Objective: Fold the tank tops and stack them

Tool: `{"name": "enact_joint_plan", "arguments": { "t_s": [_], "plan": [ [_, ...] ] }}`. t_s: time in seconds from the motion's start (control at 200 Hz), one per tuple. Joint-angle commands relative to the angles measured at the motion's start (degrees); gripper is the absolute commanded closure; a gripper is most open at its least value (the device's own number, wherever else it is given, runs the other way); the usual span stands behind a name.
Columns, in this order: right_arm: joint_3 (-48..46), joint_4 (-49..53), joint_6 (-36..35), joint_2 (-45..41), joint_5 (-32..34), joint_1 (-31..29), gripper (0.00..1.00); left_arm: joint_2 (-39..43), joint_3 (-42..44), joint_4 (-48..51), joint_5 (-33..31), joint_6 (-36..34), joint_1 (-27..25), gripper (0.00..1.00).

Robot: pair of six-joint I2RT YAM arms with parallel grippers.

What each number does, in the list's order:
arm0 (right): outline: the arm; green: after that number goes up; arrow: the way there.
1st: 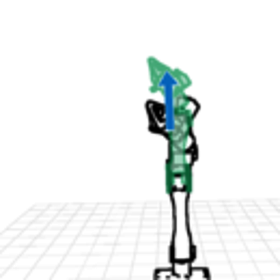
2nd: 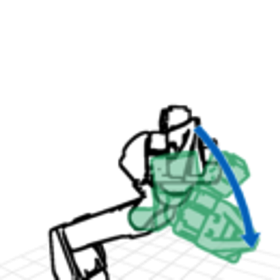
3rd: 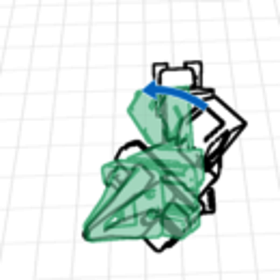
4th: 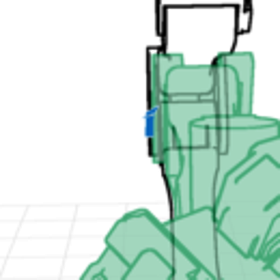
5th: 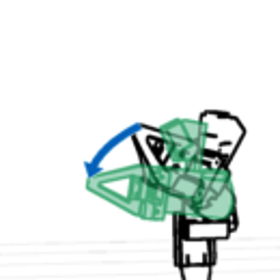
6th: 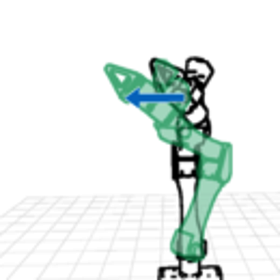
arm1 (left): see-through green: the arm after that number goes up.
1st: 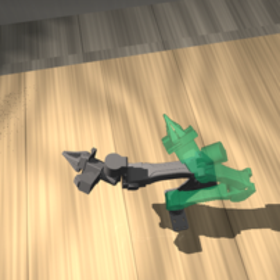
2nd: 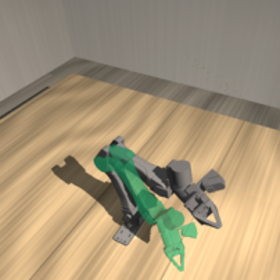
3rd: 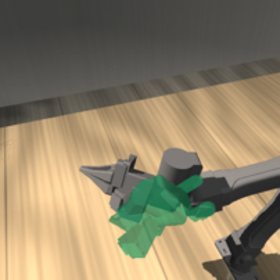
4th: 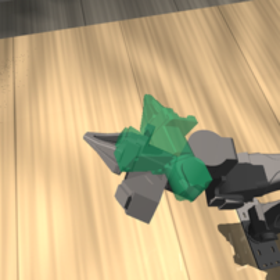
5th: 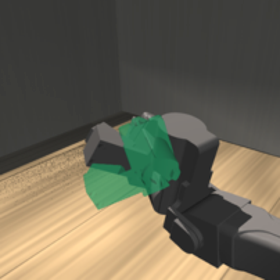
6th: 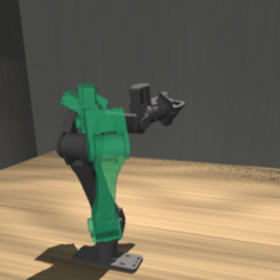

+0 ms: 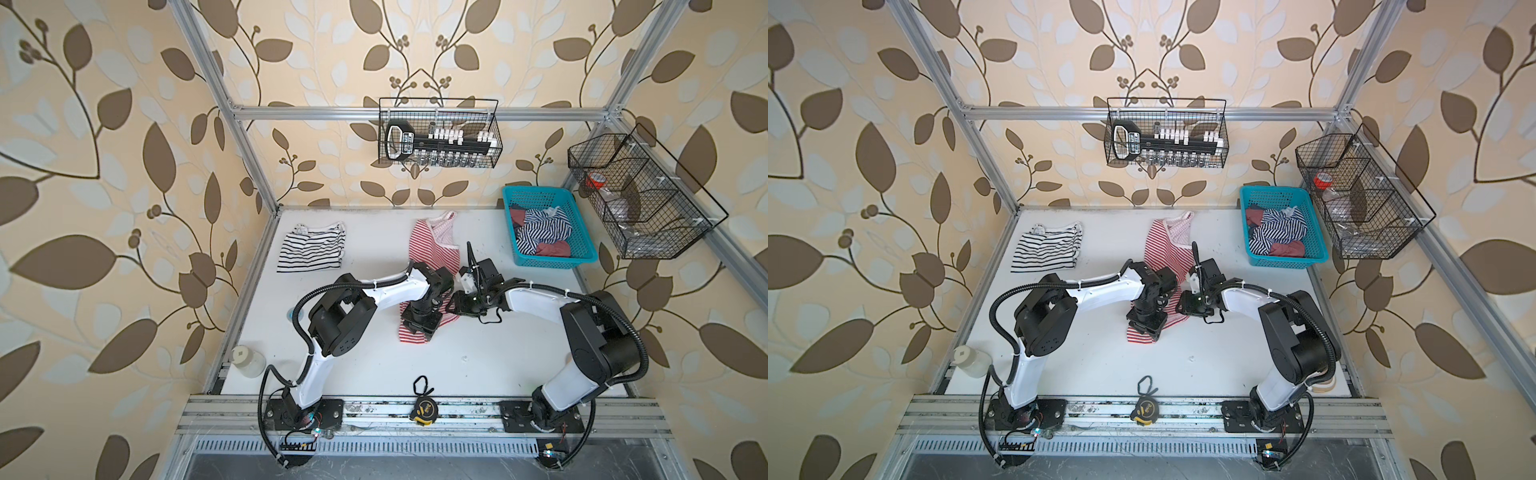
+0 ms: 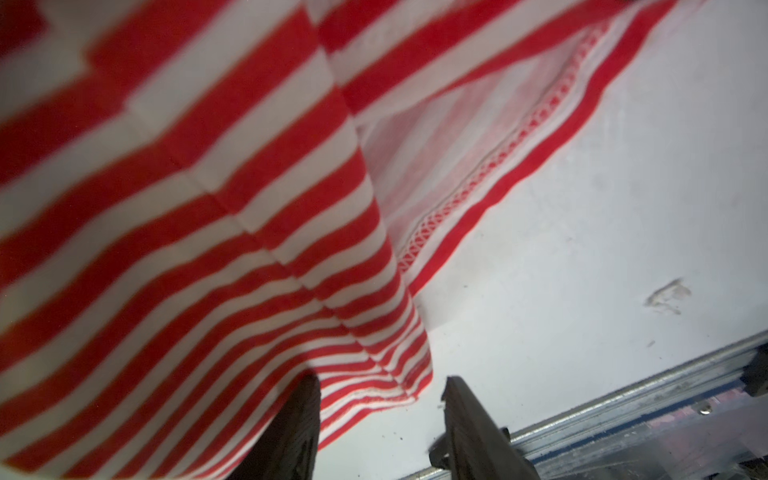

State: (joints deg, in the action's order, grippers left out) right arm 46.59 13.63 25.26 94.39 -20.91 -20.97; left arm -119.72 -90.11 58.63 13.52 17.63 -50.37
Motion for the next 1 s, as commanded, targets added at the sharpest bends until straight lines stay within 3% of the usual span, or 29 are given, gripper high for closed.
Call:
{"name": "enact_joint_plan", "arguments": {
  "t_s": [0.0,0.15,0.625,0.995],
  "plan": [
    [-1.5,-1.0,0.4,1.5,-1.1,0.1,0.62,-1.3,-2.1,3.7,0.4,-0.6,-1.0,0.52],
    [-1.9,-1.8,0.5,1.8,-1.4,0.1,0.68,-2.8,-2.4,4.5,0.0,-0.3,-1.0,0.58],
    [-2.4,-1.8,0.2,0.9,-1.6,0.6,1.00,-0.8,-3.3,4.2,-0.3,-0.1,-1.0,0.82],
    [-2.2,1.3,-1.9,-1.7,-0.9,3.5,1.00,11.9,-4.5,6.5,-2.4,0.0,0.1,0.90]
  ]
}}
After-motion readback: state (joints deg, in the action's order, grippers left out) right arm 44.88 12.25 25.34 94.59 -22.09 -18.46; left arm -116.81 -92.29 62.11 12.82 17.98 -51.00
